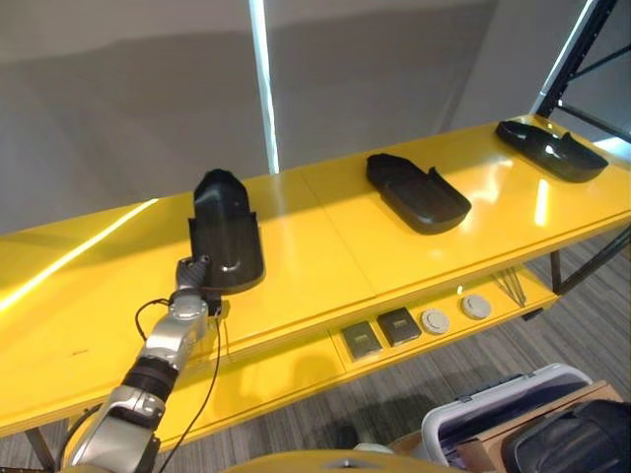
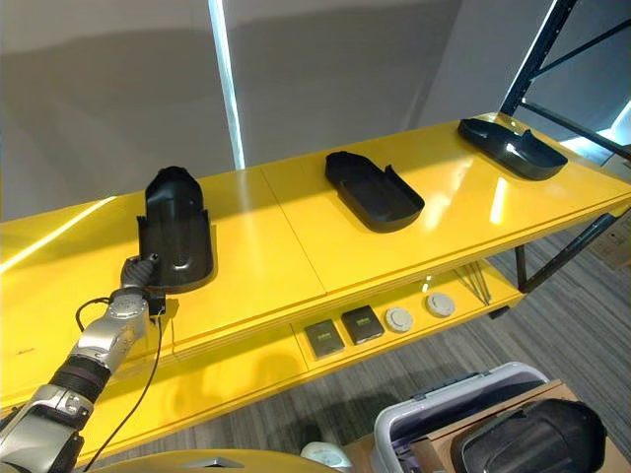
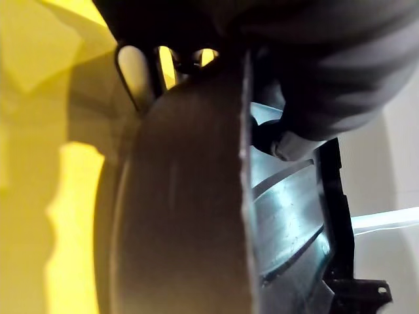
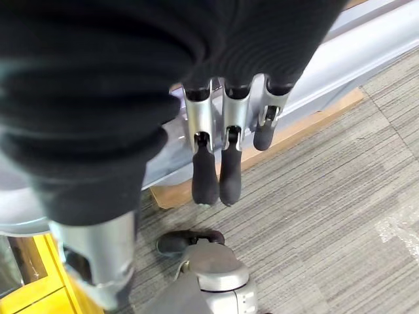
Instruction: Move parts from the plastic box to the shelf.
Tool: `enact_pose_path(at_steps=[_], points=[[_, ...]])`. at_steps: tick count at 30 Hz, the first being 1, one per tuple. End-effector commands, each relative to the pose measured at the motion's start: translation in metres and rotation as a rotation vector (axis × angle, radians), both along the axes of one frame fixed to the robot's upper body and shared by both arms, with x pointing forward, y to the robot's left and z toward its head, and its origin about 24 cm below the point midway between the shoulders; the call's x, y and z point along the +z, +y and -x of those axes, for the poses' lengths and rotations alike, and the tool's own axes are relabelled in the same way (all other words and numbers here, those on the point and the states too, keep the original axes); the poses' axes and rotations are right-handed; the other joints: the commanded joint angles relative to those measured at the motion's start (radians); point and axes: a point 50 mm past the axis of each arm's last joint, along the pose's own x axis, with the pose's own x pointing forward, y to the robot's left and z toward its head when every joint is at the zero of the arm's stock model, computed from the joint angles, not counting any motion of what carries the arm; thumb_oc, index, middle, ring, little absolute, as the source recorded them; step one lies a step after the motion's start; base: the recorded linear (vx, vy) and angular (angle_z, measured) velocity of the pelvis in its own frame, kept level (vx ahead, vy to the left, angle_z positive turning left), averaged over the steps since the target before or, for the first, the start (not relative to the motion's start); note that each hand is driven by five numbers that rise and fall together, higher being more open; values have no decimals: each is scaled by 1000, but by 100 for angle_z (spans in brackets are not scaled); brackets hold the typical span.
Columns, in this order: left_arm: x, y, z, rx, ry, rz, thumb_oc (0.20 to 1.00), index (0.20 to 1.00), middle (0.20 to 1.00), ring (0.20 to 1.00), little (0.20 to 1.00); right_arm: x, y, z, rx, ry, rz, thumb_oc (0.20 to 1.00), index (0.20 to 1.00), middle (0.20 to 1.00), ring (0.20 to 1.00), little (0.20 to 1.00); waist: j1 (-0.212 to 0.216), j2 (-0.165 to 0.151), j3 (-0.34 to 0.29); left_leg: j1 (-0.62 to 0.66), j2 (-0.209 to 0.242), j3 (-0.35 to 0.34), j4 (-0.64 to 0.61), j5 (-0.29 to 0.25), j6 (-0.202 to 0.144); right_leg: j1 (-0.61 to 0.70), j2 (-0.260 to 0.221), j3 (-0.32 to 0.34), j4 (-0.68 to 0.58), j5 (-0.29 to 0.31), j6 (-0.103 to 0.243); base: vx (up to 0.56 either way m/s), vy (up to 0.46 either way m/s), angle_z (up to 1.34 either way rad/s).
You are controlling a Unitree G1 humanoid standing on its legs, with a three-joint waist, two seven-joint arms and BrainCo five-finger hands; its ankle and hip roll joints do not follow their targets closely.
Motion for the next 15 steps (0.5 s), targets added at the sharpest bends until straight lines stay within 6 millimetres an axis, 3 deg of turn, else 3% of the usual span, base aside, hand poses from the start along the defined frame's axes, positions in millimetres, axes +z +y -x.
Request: enact_pose_path(at_steps=[1,7,9,15], points=[[-32,-16,16,-11,127,49,200,200,200,200,200,-8,23,-2,45,34,-58,1000,1000,1000,1000,1000,-19,-8,32,-81,46,-21,134,-58,7,34,-84,7,58,-109,106,0,0,0],[-36,-18,19,-28,154,63,200,200,200,200,200,-7,22,-2,59,36,-52,1000,1000,1000,1000,1000,-20,-5,31,-81,44,-21,134,-58,7,34,-84,9,58,-110,106,0,0,0],[-38,-18,21,-32,169,72,1000,1000,1000,1000,1000,-7,22,-2,58,36,-53,1000,1000,1000,1000,1000,-20,-4,31,-79,44,-19,133,-59,7,35,-83,9,57,-110,106,0,0,0],[-44,-18,24,-17,194,95,1000,1000,1000,1000,1000,-7,21,-3,63,40,-49,1000,1000,1000,1000,1000,-19,-1,30,-76,43,-21,133,-59,6,38,-84,8,57,-111,107,0,0,0]])
